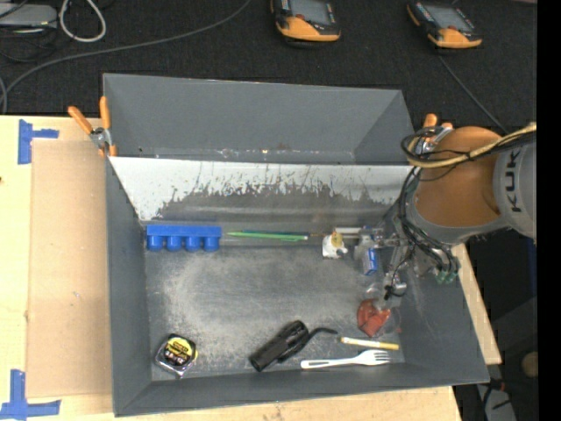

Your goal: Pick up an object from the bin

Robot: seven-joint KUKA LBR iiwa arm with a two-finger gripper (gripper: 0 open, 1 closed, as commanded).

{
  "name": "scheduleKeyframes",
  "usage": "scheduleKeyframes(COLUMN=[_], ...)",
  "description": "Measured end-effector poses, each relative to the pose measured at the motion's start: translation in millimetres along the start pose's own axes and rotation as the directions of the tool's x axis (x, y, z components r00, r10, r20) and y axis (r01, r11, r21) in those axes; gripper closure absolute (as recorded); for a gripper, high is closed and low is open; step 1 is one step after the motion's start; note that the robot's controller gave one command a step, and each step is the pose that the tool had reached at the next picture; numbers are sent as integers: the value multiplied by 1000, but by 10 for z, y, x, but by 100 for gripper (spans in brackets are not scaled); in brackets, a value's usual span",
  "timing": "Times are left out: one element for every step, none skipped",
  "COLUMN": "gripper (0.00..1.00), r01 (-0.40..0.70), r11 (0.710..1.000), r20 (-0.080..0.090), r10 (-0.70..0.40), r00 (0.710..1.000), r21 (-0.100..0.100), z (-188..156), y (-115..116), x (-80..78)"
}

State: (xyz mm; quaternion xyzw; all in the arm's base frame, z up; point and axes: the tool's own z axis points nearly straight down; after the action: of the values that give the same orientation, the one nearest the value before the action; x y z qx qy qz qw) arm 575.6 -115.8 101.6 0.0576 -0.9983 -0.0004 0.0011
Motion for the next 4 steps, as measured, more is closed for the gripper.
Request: scheduleKeyframes(gripper=[0, 0, 0, 100], r01=[96, 226, 461, 387], r11=[995, 974, 887, 922], r20=[8, -11, 8, -2], r10=[-96, -226, -461, -387], r00=[995, 974, 887, 922], r21=[0, -4, 2, -10], z=[-207, 46, 257, 312], y=[15, -241, -224, -308], x=[105, 505, 441, 372])
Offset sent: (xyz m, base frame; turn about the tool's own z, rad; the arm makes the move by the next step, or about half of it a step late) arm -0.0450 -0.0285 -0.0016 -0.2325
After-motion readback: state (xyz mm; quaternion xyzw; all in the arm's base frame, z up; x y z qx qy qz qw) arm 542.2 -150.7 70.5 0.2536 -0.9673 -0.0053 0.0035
